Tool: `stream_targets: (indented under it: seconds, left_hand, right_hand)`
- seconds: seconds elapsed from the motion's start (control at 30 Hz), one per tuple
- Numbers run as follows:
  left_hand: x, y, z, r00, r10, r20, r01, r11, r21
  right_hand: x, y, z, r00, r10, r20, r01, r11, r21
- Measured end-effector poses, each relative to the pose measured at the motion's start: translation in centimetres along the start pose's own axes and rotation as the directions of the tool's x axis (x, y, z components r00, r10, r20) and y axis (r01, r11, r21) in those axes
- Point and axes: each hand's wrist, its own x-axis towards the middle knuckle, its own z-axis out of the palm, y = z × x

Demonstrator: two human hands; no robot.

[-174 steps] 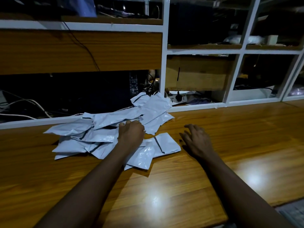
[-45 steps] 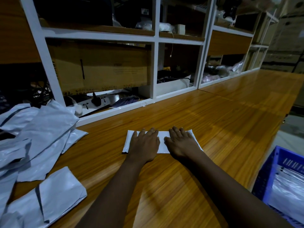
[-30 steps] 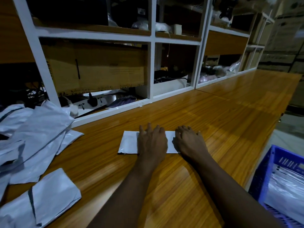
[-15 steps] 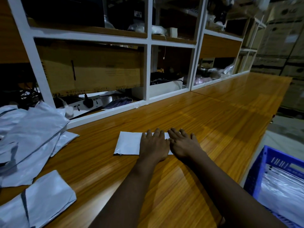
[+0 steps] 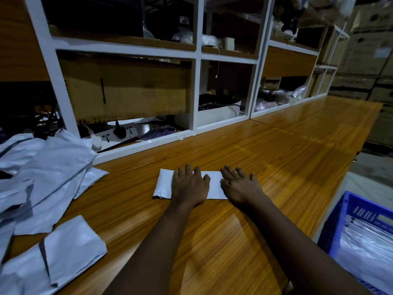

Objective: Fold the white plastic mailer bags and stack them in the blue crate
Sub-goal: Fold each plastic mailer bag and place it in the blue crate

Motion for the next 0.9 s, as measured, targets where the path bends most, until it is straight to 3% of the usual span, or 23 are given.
stream_targets:
  seconds: [0.43,0.6,0.9]
  left_hand:
    - [-0.3,-3.7,-0.6,0.997,-0.065,0.027,0.065,0.998,-0.001]
    - [-0.9,-4.6,-0.7,0.993,-0.11,0.042,0.113,0.991,-0.066]
    - [-2.4,-5.7,-0.4,0.99,-0.115,0.079,0.118,0.993,-0.03]
  right_hand:
    - [-0.2,-0.1,-0.3,1.0,0.026,0.001,-0.026,0.998,0.066]
    - [0.0,0.0,-0.2,1.0,0.022,-0.008,-0.021,0.999,0.048]
    - [-0.2,0.1,-0.2,0.999,-0.032,0.012,0.032,0.997,-0.075]
